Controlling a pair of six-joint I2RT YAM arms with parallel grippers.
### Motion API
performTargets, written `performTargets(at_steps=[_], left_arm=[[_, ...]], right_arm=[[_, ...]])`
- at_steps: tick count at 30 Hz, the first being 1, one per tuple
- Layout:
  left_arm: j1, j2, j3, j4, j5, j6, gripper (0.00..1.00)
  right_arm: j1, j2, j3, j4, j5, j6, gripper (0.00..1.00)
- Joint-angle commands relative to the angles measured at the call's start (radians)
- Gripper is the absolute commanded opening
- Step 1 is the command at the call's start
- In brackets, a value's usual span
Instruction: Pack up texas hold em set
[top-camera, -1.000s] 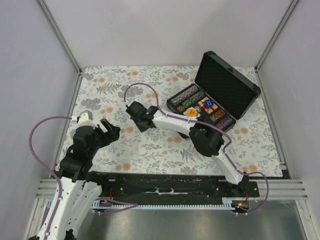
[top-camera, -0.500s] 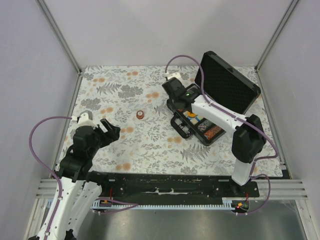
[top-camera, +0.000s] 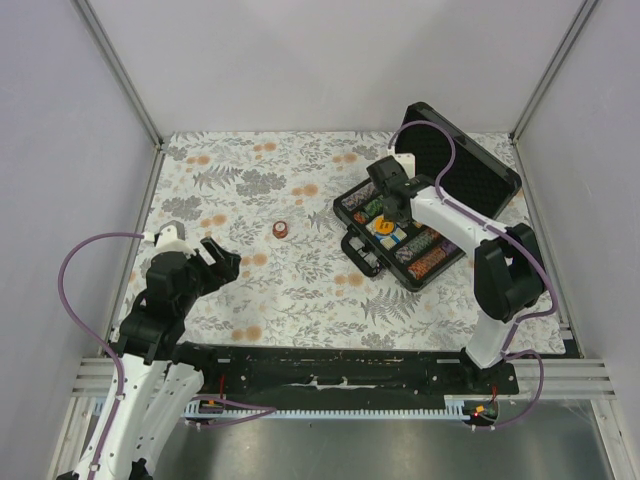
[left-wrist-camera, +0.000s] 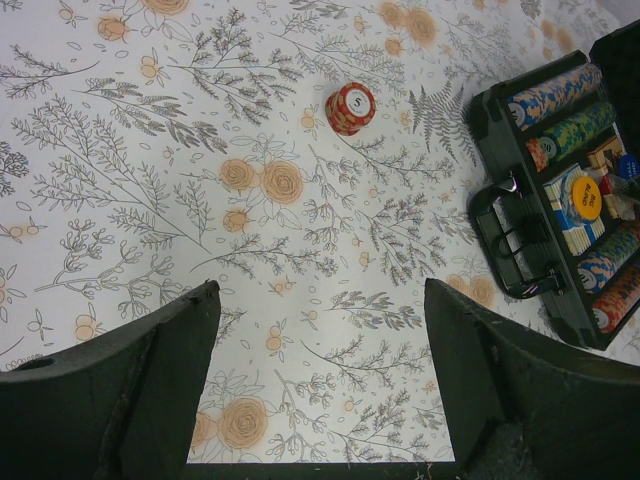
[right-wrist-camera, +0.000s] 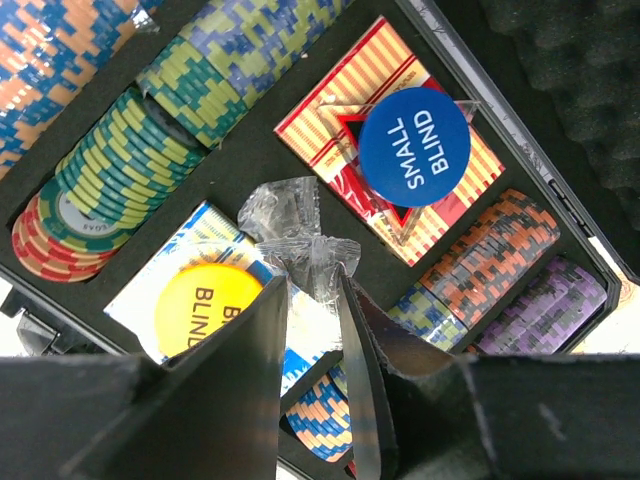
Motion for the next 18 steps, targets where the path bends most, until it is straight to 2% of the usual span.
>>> performTargets(at_steps=[1, 5, 11, 18], left_arm=[[-0.007, -0.006, 0.007, 0.009, -0.013, -0.006, 0.88], [-0.009, -0.005, 0.005, 0.011, -0.014, -0.004, 0.88], [-0.009, 0.001, 0.007, 0.011, -0.014, -0.004, 0.88], [-0.009, 0.012, 0.005, 0.011, -0.016, -0.009, 0.88]], right_arm=[[-0.016, 0.015, 0.002, 0.022, 0.042, 0.047, 0.35], [-0.022, 0.035, 0.016, 0.009, 0.065, 0.05, 0.39], [-0.02, 0.009, 0.034, 0.0, 0.074, 0.048, 0.53], [0.007, -0.054, 0.077, 0.011, -0.059, 0.028, 0.57]])
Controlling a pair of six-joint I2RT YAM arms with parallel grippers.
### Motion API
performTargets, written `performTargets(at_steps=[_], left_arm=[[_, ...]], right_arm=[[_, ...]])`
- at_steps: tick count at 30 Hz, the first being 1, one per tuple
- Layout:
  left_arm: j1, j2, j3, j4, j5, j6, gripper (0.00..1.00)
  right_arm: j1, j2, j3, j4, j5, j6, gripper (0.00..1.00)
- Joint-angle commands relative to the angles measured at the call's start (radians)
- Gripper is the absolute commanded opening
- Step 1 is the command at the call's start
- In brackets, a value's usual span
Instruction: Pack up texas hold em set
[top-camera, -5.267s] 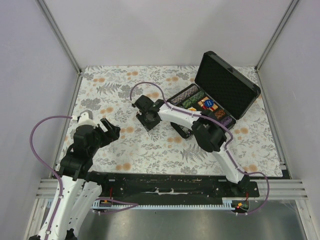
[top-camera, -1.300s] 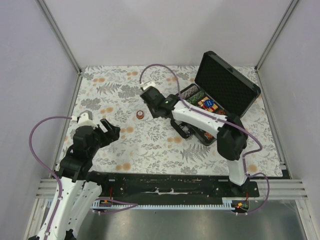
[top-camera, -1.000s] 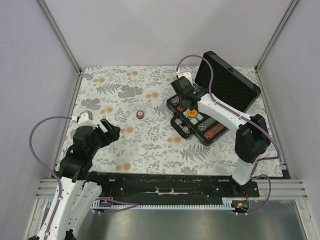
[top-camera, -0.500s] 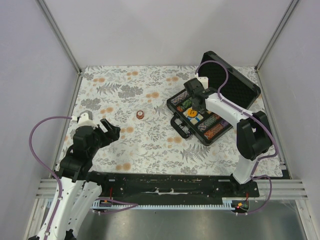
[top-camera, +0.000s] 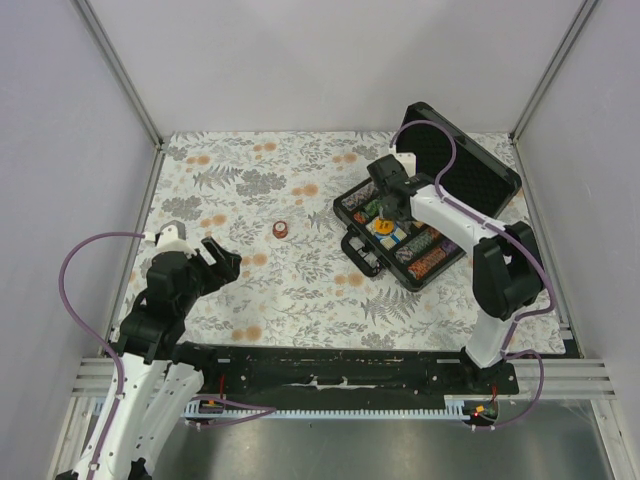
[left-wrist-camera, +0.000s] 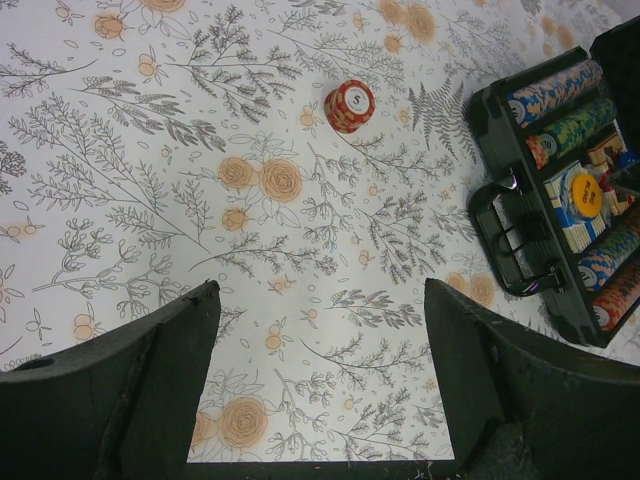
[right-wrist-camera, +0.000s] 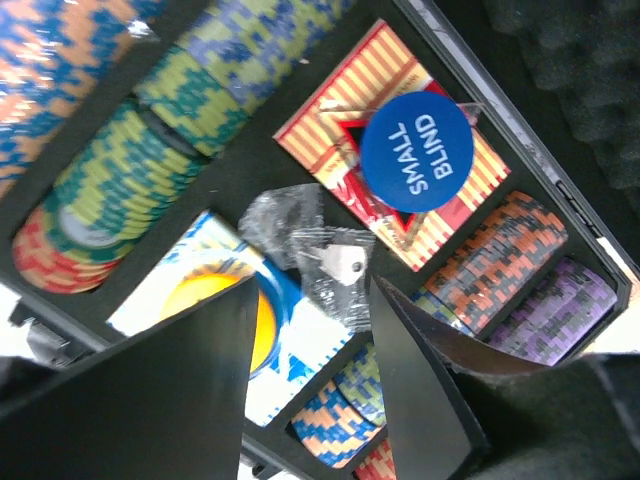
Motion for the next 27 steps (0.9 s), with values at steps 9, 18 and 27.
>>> performTargets(at_steps=[9, 18, 27], left_arm=[[-0.006, 0.009, 0.008, 0.003, -0.025, -0.009, 0.88], [-0.009, 0.046, 0.013, 0.001, -0.032, -0.007, 0.88], [-0.009, 0.09, 0.004, 0.017, -0.009, -0.01, 0.88]], right_arm=[[0.095, -0.009, 0.131, 0.105, -0.261, -0.098, 0.37], [0.095, 0.112, 0.185, 0.116, -0.366, -0.144, 0.2], [0.118, 0.144, 0.225, 0.153, -0.475, -0.166, 0.2]])
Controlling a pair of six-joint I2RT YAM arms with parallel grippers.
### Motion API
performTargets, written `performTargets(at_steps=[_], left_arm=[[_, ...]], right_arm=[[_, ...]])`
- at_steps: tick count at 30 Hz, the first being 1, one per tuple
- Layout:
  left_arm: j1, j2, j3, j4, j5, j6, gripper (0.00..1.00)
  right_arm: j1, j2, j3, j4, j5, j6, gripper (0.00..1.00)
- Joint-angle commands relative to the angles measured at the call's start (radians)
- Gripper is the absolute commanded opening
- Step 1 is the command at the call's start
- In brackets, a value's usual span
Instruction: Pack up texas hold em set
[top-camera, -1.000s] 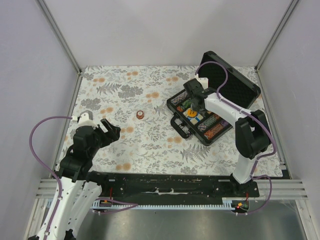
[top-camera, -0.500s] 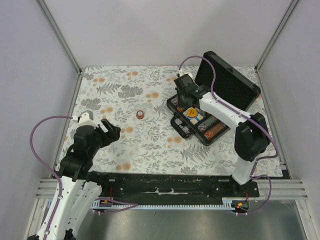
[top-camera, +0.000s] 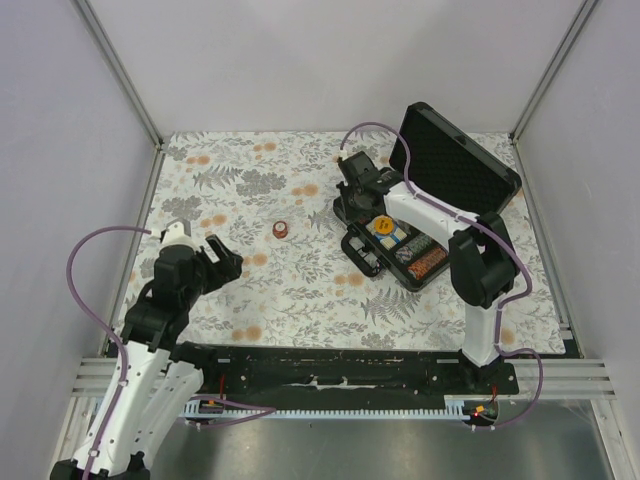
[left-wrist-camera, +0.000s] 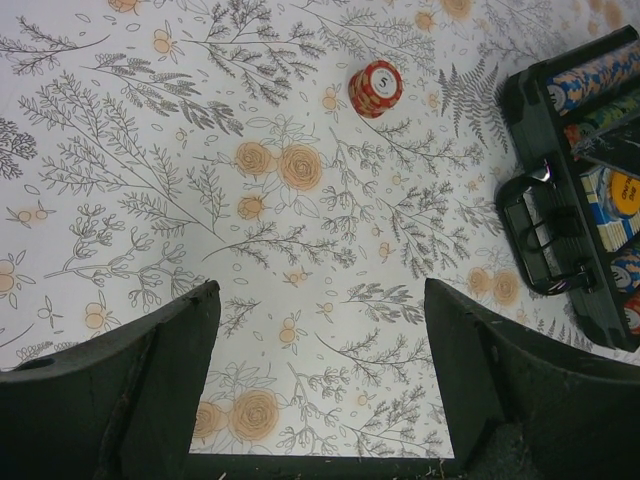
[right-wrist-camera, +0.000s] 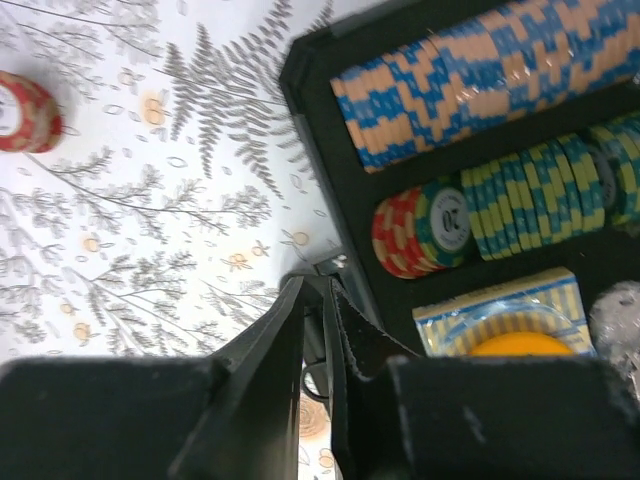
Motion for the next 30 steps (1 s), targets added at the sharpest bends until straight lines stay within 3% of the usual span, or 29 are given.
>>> performTargets(at_steps=[1, 8, 12, 19, 25, 30], left_arm=[[-0.004, 0.037, 0.004, 0.024, 0.016, -0.007, 0.88], [-0.004, 0.231, 0.042, 0.061, 0.076, 0.028, 0.88], [-0.004, 0.356, 0.05, 0.124, 0.088, 0.028, 0.88], [-0.004, 0.619, 0.106, 0.271, 0.117, 0.033, 0.87], [-0.004, 0.843, 0.244, 0.375, 0.179, 0.045, 0.88], [-0.008, 1.001, 0.418, 0.357, 0.183, 0.091, 0.89]], right_arm=[[0.02, 0.021, 0.089, 0.055, -0.062, -0.021, 0.2], [0.041, 0.095, 0.181, 0.067, -0.07, -0.025, 0.22], [0.054, 0.125, 0.197, 0.112, -0.093, -0.05, 0.31], [0.055, 0.139, 0.209, 0.126, -0.093, -0.067, 0.35], [0.055, 0.103, 0.201, 0.07, -0.168, -0.003, 0.39], [0.055, 0.095, 0.227, 0.005, -0.229, 0.056, 0.4]])
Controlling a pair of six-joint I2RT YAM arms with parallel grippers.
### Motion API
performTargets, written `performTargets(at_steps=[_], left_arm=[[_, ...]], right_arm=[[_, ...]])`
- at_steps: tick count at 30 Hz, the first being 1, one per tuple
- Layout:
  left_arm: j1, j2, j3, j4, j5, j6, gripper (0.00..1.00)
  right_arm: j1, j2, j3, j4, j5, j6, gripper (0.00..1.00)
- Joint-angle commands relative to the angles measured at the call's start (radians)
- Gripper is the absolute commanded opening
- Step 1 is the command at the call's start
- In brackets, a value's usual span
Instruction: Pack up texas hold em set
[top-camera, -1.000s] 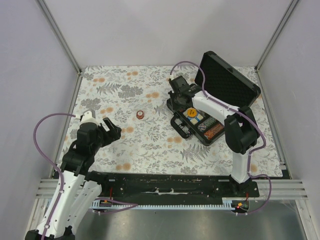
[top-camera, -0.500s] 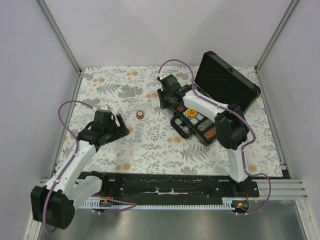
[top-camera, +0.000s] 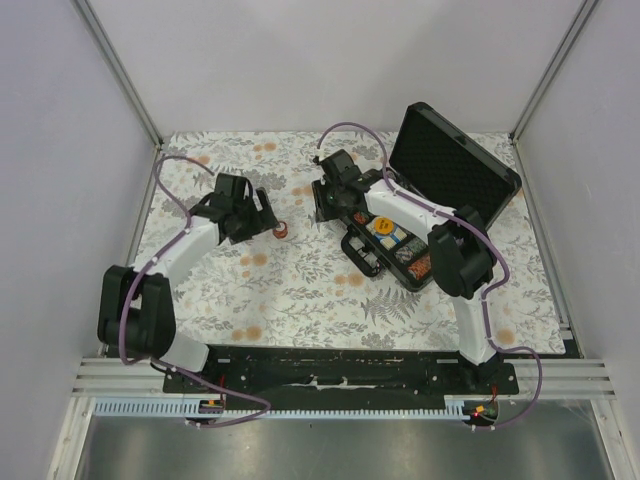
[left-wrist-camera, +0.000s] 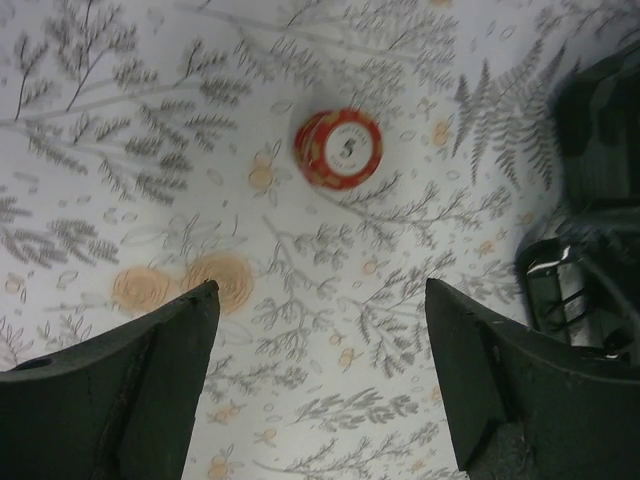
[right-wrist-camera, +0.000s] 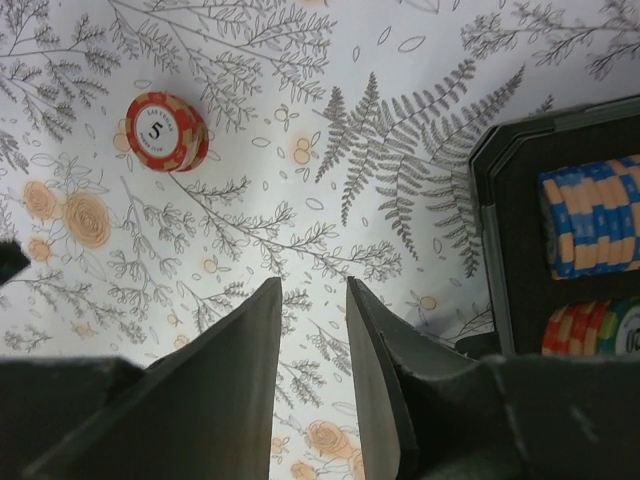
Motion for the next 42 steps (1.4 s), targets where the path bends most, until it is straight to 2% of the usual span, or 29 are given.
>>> performTargets(at_steps=[1, 8, 11, 20, 28, 32, 37, 42], left_arm=[[-0.009, 0.12, 0.178, 0.059, 0.014, 0.082, 0.89], [-0.056, 0.396, 0.428, -0.106, -0.061, 0.183, 0.91], [-0.087, 0.461, 0.496, -0.177, -0.108, 0.185, 0.9], [-0.109, 0.554, 0.528, -0.26, -0.194, 0.174, 0.9], [-0.107, 0.606, 0.551, -0.246, -0.213, 0.171, 0.89], [-0.109, 0.637, 0.57, -0.245, -0.191, 0.168, 0.85], [-0.108, 0.651, 0.577, -0.274, -0.178, 0.154, 0.71], [-0.11, 0.659, 0.591, -0.332, -0.156, 0.156, 0.67]], right_arm=[[0.002, -0.052, 0.068, -0.076, -0.071, 0.057, 0.4], [-0.006, -0.075, 0.104, -0.143, 0.002, 0.022, 0.41], [-0.035, -0.082, 0.12, -0.163, -0.019, 0.028, 0.42], [-0.08, -0.088, 0.117, -0.162, -0.058, 0.039, 0.43], [-0.087, -0.07, 0.119, -0.148, -0.079, 0.051, 0.42], [-0.087, -0.07, 0.11, -0.131, -0.088, 0.071, 0.42], [-0.089, -0.076, 0.098, -0.129, -0.093, 0.079, 0.41], [-0.087, -0.075, 0.093, -0.123, -0.094, 0.086, 0.41]])
